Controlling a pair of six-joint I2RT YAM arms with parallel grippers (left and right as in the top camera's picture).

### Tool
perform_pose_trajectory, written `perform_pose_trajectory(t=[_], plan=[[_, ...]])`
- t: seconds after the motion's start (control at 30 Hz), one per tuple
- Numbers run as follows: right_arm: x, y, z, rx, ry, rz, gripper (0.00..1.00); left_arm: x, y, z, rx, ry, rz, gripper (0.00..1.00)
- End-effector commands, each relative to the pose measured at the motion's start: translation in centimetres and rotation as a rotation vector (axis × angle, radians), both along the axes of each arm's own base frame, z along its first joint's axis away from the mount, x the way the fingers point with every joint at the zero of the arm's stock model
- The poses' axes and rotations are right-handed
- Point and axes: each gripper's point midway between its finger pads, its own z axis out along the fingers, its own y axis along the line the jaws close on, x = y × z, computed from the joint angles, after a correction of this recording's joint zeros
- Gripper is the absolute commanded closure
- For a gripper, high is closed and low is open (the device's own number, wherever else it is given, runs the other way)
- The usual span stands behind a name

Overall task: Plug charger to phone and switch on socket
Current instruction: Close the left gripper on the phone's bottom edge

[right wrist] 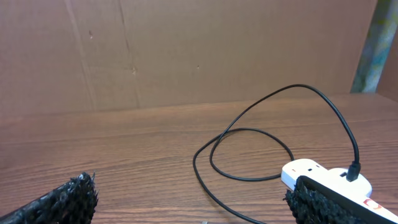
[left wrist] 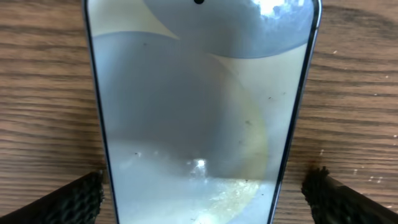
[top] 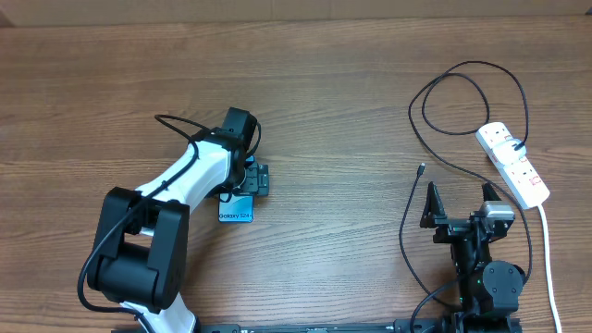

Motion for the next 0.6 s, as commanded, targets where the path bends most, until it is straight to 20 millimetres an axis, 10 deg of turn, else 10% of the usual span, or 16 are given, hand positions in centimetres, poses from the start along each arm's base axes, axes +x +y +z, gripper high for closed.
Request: perform_pose_trajectory(t=[0.0,0.57], plan=[[0.02,0.03,-0.23,-0.007,-0.002,0.003,0.00,-2.63,1.24,-3.75,0.066,0.130,0.009,0.07],[0.02,0.03,-0.23,-0.007,-0.002,0.003,0.00,-2.51,1.20,-4.00,0.066,0.130,0.010,0.43]])
